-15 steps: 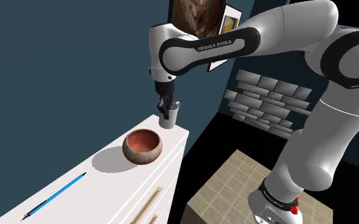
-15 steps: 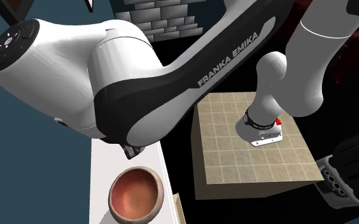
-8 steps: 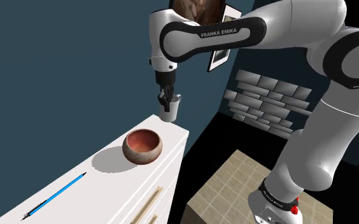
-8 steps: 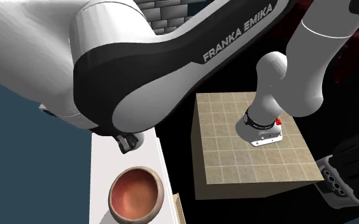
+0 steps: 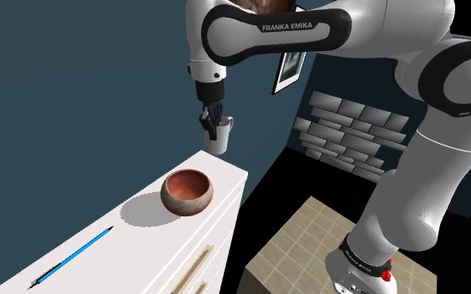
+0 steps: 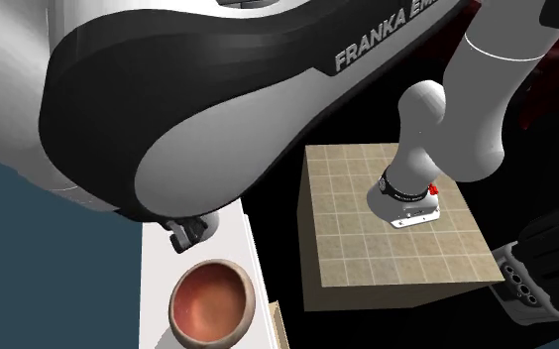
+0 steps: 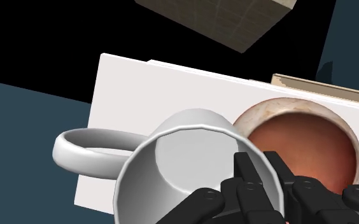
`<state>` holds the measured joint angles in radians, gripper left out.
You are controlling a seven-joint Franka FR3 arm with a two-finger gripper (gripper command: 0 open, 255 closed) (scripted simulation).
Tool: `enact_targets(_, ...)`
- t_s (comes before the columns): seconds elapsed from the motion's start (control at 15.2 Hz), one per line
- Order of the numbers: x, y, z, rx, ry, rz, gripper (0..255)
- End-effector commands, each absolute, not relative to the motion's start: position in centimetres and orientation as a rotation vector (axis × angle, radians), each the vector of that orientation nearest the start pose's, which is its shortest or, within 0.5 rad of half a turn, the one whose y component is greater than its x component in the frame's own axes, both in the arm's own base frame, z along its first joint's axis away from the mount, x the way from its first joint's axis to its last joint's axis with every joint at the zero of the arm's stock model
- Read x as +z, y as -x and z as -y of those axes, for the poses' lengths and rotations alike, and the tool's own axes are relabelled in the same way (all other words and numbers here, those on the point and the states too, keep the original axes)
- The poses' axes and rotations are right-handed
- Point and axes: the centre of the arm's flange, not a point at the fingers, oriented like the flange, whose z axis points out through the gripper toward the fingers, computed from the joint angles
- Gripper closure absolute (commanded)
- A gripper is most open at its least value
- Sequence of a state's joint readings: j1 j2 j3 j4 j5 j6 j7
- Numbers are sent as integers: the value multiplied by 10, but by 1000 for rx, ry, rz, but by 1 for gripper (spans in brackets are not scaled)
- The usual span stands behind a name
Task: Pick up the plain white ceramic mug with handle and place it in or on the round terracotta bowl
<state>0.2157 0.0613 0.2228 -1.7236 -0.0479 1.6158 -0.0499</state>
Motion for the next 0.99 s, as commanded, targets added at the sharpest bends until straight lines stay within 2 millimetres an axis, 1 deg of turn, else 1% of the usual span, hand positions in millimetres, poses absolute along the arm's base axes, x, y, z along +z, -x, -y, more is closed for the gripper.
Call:
enact_targets(0.0, 529, -514, -256, 253, 3100, 782, 255)
enact_targets(0.33, 541, -517, -320, 253, 3100, 782, 255)
enact_targets(0.4, 543, -517, -330, 253, 3100, 782, 255)
enact_targets(0.92, 501, -517, -330, 253, 3100, 782, 255)
